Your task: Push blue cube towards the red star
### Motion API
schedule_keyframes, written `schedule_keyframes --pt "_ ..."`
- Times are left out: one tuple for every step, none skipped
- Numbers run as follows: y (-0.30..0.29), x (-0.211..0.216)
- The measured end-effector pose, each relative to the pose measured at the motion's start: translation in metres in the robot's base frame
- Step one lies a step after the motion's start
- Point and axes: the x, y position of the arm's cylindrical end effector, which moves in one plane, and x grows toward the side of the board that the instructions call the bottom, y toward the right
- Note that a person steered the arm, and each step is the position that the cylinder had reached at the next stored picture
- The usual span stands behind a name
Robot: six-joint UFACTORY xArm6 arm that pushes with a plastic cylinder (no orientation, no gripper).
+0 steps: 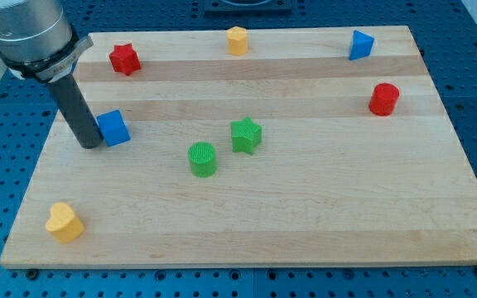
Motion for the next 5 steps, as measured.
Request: schedule_keyframes --pt "0.000 -0.001" --pt "0.000 -0.013" --pt "0.000 0.024" --pt "0.019 0.043" --pt "0.045 0.035"
